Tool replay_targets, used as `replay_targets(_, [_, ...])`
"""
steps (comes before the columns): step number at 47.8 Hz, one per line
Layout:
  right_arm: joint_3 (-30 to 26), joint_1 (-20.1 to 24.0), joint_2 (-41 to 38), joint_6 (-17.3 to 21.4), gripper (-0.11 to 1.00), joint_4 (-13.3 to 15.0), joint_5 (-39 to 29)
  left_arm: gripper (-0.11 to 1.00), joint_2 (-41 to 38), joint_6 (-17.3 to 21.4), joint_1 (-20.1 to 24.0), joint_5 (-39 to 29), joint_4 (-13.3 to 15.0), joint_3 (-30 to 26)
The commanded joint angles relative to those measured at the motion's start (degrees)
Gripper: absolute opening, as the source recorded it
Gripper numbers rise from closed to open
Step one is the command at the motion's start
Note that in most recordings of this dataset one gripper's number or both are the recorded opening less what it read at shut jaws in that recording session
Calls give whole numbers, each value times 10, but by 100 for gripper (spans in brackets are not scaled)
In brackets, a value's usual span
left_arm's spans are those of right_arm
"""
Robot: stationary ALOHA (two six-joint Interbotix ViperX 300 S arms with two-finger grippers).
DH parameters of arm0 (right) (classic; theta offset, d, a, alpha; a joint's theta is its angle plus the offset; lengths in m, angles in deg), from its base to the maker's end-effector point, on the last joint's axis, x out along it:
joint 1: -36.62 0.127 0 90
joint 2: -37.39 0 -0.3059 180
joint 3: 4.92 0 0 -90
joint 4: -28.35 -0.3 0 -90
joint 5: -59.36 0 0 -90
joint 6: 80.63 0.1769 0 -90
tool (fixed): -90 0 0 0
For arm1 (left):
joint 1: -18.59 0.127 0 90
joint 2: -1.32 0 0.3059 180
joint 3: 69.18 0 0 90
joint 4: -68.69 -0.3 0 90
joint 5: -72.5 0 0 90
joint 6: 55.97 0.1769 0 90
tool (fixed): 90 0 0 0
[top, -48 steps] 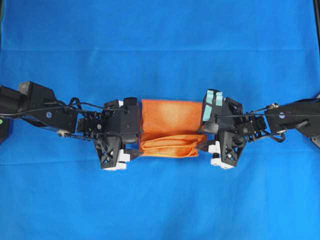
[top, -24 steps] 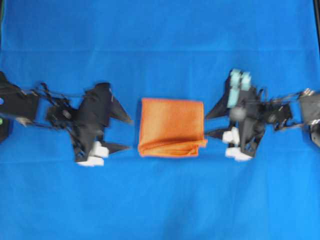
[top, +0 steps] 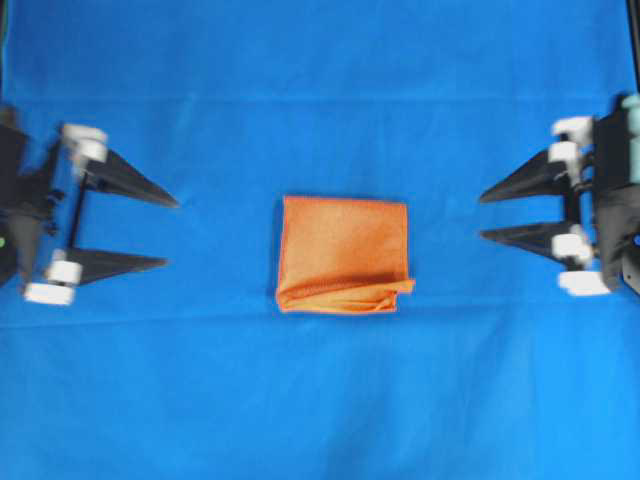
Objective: Fold the orange towel.
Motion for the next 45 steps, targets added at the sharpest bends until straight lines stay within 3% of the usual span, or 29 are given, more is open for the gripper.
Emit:
replay_targets(1, [19,-1,46,-1,55,18,6,71,58,2,7,6,-1,19])
replay_targets(8, [69,-3,120,-1,55,32,24,71,133,11,19,14,0,66])
replay_targets(21, [153,-13,208,0,55,33,54,71,229,11,46,25,-1,150])
replay_targets(34, [215,-55,207,7,55,21,150,71,247,4,49,43,1,200])
replay_targets(45, [218,-76,198,7,54,20,160,71,247,4,49,47,1,202])
